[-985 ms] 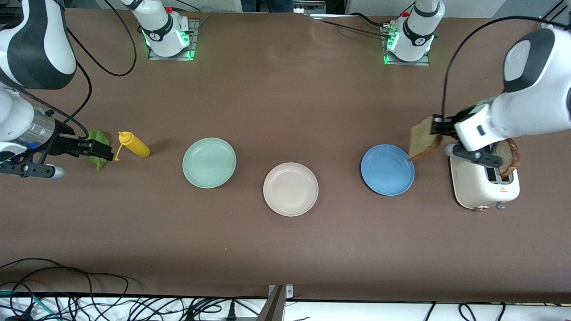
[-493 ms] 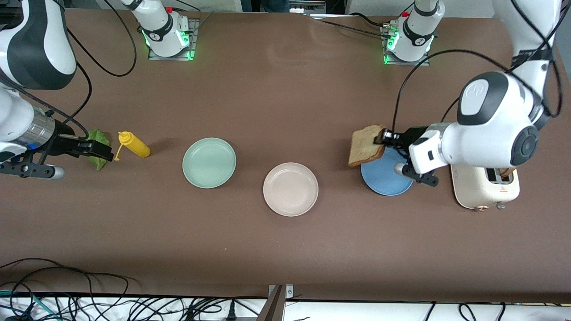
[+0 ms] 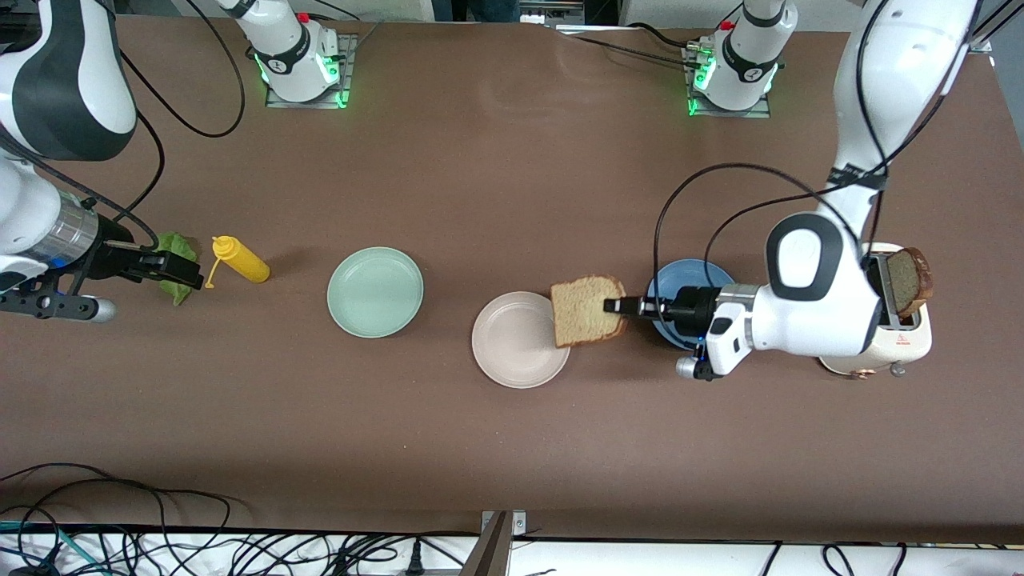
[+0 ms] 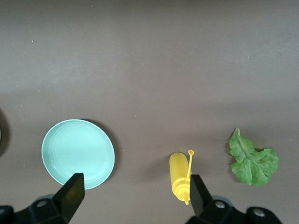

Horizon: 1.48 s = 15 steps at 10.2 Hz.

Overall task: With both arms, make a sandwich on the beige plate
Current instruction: 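Carry the bread with the left gripper onto the beige plate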

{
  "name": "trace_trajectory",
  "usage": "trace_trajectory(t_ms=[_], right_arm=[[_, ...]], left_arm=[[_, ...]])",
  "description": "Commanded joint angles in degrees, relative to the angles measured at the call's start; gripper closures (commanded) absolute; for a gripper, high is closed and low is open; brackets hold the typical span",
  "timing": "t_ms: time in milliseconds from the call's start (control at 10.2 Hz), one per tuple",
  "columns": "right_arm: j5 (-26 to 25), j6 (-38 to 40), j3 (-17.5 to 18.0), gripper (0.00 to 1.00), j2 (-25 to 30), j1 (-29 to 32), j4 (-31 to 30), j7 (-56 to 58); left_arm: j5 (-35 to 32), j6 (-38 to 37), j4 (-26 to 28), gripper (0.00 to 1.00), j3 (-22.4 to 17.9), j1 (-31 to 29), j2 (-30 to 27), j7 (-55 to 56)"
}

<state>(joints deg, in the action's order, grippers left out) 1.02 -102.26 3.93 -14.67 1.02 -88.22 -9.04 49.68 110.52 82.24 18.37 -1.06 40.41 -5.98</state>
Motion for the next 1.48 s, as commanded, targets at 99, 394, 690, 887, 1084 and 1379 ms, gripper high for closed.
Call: trace_trajectory(t_ms=[99,394,690,887,1084,1379], right_arm=[[0.91,0.74,0.2,0.0,-0.19,0.21,1.03,-0.28],[0.91,0.74,0.2,0.0,-0.19,0.21,0.94,-0.28],[0.91,0.74,0.11,0.0,-0.19,0.21,1.12,-0.19],[0.73,0.74,0.02,0.0,-0.19,0.38,1.21,0.42],[-0.23,0.74,-0.41,0.0,-0.19,1.43,1.03,0.68],[-0.41,1.53,-0.68,0.0,-1.94,6.69,-1.07,7.07]], left_arm=[[11.36,0.83,-2.17,1.0,-0.08,0.62,9.05,-14.08],[15.53,1.79,-2.26,1.0,-0.09,1.32,13.19,-27.02],[18.78,9.59,-2.17,1.0,-0.26,7.11,15.47,-33.02],[20.71,12.96,-2.44,1.0,-0.26,8.44,16.63,-34.0],[20.02,12.96,-2.44,0.0,-0.44,7.83,16.19,-34.62],[18.18,12.96,-2.35,0.0,-1.4,7.74,13.83,-33.66]])
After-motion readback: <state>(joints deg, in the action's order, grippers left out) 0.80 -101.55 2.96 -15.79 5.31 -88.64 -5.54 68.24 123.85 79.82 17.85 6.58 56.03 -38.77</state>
